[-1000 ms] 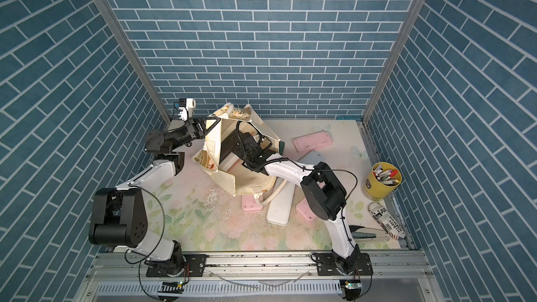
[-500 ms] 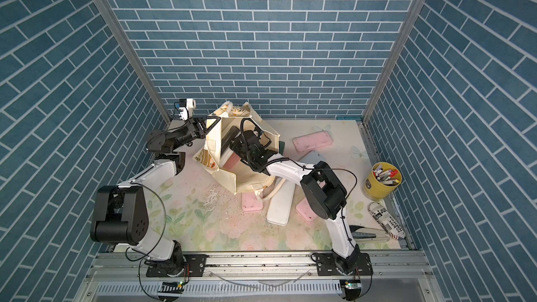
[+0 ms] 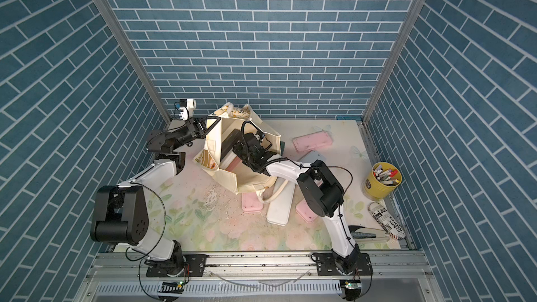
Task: Take out the pencil case from the canvas bag
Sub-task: Pick up the pencil case from the canvas bag.
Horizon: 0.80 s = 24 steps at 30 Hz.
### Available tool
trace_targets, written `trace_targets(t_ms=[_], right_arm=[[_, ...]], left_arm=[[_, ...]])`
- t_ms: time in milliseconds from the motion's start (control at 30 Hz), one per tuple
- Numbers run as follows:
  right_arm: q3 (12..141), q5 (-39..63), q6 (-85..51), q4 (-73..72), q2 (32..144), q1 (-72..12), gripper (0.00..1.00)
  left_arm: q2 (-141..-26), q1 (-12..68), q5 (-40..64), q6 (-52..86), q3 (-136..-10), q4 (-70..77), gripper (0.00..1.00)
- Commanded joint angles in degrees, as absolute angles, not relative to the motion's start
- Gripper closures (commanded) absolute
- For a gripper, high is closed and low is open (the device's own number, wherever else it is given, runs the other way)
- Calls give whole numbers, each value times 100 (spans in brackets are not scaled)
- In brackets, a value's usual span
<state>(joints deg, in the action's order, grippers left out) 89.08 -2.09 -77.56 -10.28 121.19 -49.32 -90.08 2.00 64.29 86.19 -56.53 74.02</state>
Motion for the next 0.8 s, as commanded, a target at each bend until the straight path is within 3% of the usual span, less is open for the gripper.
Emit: trace_targets(t_ms=[0, 767], right_arm=[[8896, -145, -8024, -1044, 12281, -4861, 63], [8333, -395, -7749, -1119, 11463, -4830, 74]], left_arm=[[-8877, 193, 6319, 8628, -5862, 8042, 95], [-9092, 132, 6199, 8703, -5867, 8017, 95]])
